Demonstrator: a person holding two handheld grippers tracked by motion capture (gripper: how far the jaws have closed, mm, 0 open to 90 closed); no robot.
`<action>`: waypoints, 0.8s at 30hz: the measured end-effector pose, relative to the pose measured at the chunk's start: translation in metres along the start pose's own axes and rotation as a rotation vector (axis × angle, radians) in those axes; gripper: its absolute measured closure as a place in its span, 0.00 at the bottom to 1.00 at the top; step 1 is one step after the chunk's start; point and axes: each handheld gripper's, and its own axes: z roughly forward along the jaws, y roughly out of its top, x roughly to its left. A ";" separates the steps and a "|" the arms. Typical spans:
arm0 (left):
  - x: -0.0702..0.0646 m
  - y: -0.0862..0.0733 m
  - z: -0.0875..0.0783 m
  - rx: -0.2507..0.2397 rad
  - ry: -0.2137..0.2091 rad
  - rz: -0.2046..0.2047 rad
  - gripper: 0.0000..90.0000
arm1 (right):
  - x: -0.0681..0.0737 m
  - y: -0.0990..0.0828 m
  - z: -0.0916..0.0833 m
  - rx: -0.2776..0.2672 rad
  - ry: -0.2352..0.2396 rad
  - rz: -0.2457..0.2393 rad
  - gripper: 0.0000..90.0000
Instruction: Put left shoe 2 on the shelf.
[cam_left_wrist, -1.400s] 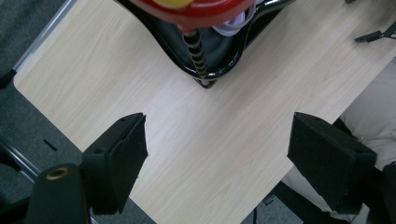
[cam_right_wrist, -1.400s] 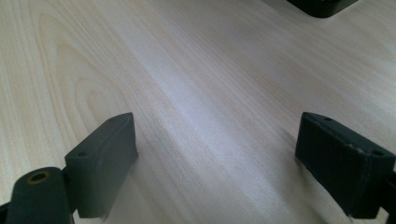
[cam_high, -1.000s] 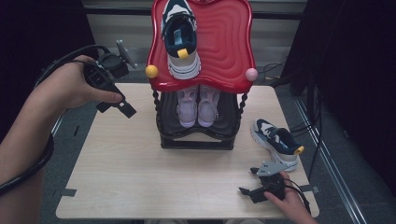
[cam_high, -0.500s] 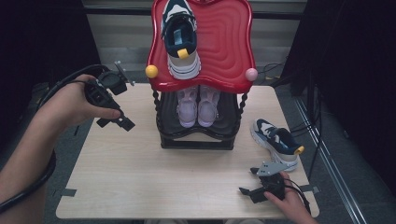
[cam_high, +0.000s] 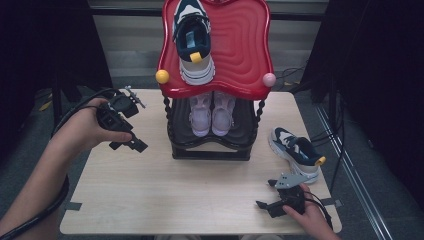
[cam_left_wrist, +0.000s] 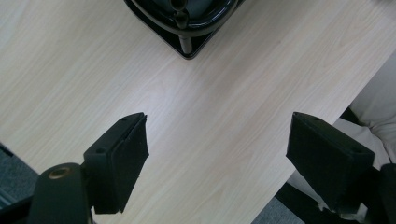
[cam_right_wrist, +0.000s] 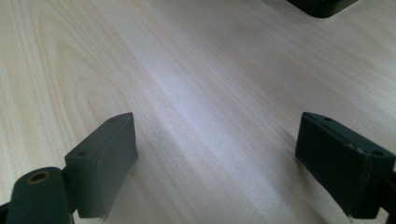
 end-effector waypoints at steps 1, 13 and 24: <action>0.000 -0.001 0.003 -0.007 -0.003 0.001 0.23 | 0.000 0.000 0.000 0.000 0.000 0.001 0.13; -0.001 -0.012 0.029 -0.045 -0.039 0.003 0.23 | 0.000 0.000 0.000 -0.001 0.000 -0.001 0.13; -0.003 -0.023 0.052 -0.062 -0.060 -0.004 0.23 | 0.000 0.000 0.000 0.002 0.001 0.002 0.13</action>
